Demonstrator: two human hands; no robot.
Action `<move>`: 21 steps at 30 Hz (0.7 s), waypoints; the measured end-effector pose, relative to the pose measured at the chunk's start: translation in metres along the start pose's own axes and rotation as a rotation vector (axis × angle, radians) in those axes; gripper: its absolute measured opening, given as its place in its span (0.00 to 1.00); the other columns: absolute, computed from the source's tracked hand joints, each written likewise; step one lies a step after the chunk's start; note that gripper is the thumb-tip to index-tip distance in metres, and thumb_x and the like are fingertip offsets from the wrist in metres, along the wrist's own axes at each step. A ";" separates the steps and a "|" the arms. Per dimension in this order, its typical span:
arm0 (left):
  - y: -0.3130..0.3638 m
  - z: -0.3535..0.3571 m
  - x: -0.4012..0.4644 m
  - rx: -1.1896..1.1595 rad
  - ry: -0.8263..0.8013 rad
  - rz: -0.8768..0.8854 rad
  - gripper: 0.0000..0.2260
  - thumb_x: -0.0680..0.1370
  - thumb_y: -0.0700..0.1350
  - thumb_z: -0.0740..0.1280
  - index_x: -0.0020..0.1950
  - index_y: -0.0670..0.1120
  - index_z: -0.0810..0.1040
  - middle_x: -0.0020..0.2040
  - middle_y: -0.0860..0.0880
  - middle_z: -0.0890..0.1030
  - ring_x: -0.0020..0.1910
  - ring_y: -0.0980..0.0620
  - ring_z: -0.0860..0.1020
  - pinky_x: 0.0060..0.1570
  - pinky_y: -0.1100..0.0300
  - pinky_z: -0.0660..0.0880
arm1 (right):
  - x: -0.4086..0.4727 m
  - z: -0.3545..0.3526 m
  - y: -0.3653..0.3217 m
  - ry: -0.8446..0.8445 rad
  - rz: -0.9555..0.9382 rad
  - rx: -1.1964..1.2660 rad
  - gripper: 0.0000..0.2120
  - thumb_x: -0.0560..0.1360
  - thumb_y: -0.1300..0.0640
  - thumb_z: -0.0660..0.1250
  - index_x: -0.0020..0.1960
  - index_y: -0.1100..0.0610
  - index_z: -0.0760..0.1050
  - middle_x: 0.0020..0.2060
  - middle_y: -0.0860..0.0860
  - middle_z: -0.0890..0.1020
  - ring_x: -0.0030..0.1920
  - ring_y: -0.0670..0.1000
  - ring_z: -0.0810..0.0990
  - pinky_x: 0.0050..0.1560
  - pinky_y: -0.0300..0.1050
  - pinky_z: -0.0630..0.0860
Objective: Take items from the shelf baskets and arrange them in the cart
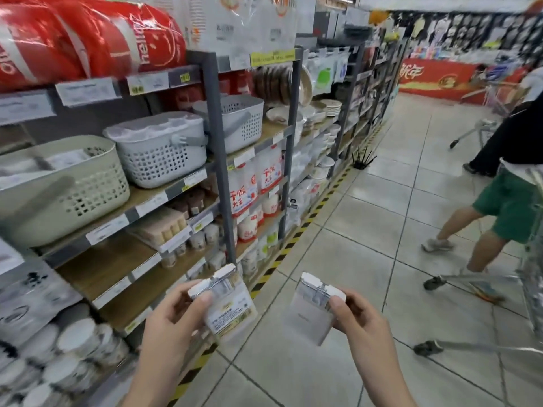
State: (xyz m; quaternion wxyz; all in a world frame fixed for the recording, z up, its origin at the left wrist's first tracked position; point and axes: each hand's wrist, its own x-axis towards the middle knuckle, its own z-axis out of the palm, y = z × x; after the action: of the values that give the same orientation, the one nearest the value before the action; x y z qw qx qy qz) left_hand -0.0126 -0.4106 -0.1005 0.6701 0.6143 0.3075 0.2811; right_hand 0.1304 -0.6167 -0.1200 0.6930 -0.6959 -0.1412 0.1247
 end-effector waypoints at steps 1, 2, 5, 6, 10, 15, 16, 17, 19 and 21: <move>0.002 0.011 0.014 0.004 -0.004 -0.010 0.08 0.71 0.49 0.69 0.48 0.51 0.83 0.45 0.49 0.85 0.42 0.50 0.83 0.37 0.61 0.79 | 0.016 -0.004 0.003 0.019 0.013 0.005 0.05 0.74 0.56 0.68 0.44 0.50 0.83 0.41 0.48 0.85 0.41 0.44 0.83 0.45 0.45 0.81; 0.003 0.021 0.029 0.009 -0.007 -0.026 0.08 0.71 0.48 0.70 0.49 0.51 0.83 0.45 0.49 0.85 0.44 0.49 0.84 0.40 0.58 0.80 | 0.033 -0.009 0.007 0.038 0.028 0.013 0.07 0.75 0.59 0.68 0.43 0.51 0.83 0.40 0.48 0.85 0.40 0.44 0.82 0.42 0.41 0.81; 0.002 0.049 0.074 0.024 0.025 -0.049 0.05 0.74 0.46 0.69 0.48 0.51 0.83 0.45 0.48 0.85 0.45 0.46 0.83 0.47 0.50 0.79 | 0.090 -0.020 0.015 0.077 0.068 0.020 0.07 0.76 0.62 0.67 0.43 0.53 0.82 0.38 0.49 0.85 0.37 0.42 0.82 0.37 0.34 0.79; 0.001 0.058 0.091 0.031 0.043 -0.050 0.04 0.74 0.46 0.69 0.47 0.52 0.83 0.44 0.49 0.85 0.44 0.48 0.83 0.46 0.51 0.79 | 0.112 -0.023 0.017 0.083 0.072 0.023 0.07 0.76 0.62 0.67 0.44 0.54 0.82 0.38 0.50 0.85 0.37 0.42 0.82 0.36 0.33 0.78; 0.004 0.100 0.150 0.034 0.154 -0.041 0.03 0.74 0.47 0.69 0.43 0.54 0.83 0.30 0.55 0.80 0.26 0.61 0.77 0.25 0.70 0.71 | 0.206 -0.028 0.021 0.067 0.076 0.054 0.05 0.76 0.59 0.67 0.45 0.53 0.81 0.38 0.44 0.85 0.37 0.40 0.82 0.34 0.30 0.76; 0.015 0.150 0.221 0.004 0.254 -0.023 0.05 0.71 0.51 0.70 0.45 0.54 0.83 0.39 0.54 0.84 0.39 0.55 0.81 0.37 0.64 0.74 | 0.319 -0.028 0.010 -0.029 0.049 0.047 0.07 0.75 0.57 0.68 0.41 0.49 0.83 0.39 0.45 0.86 0.38 0.40 0.83 0.34 0.31 0.77; 0.015 0.158 0.233 -0.005 0.265 -0.013 0.08 0.68 0.53 0.70 0.46 0.54 0.83 0.41 0.52 0.84 0.42 0.52 0.81 0.40 0.61 0.74 | 0.339 -0.026 0.009 -0.058 0.040 0.040 0.06 0.74 0.55 0.69 0.41 0.49 0.83 0.39 0.45 0.86 0.39 0.41 0.83 0.36 0.33 0.78; 0.015 0.166 0.244 -0.008 0.284 -0.012 0.10 0.67 0.54 0.70 0.46 0.53 0.83 0.42 0.52 0.84 0.43 0.52 0.81 0.41 0.60 0.74 | 0.358 -0.022 0.006 -0.100 0.041 0.035 0.04 0.73 0.52 0.69 0.42 0.48 0.83 0.40 0.46 0.86 0.41 0.42 0.83 0.38 0.35 0.79; 0.015 0.176 0.265 -0.010 0.318 -0.016 0.07 0.69 0.53 0.70 0.44 0.54 0.83 0.41 0.54 0.84 0.40 0.55 0.81 0.40 0.60 0.73 | 0.390 -0.012 0.005 -0.177 0.041 0.030 0.12 0.69 0.45 0.69 0.46 0.50 0.82 0.43 0.46 0.85 0.44 0.44 0.84 0.40 0.38 0.80; 0.016 0.183 0.285 0.007 0.351 -0.019 0.07 0.68 0.54 0.70 0.43 0.55 0.83 0.38 0.56 0.83 0.37 0.56 0.80 0.41 0.59 0.73 | 0.418 0.000 0.002 -0.243 0.043 0.038 0.18 0.65 0.41 0.69 0.48 0.51 0.82 0.44 0.47 0.85 0.45 0.45 0.84 0.41 0.39 0.79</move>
State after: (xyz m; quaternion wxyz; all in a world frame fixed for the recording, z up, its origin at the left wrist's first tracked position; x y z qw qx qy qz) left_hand 0.3122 -0.3127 -0.0934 0.6066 0.5551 0.4265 0.3768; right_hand 0.5190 -0.4621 -0.1126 0.6811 -0.6652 -0.2068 0.2255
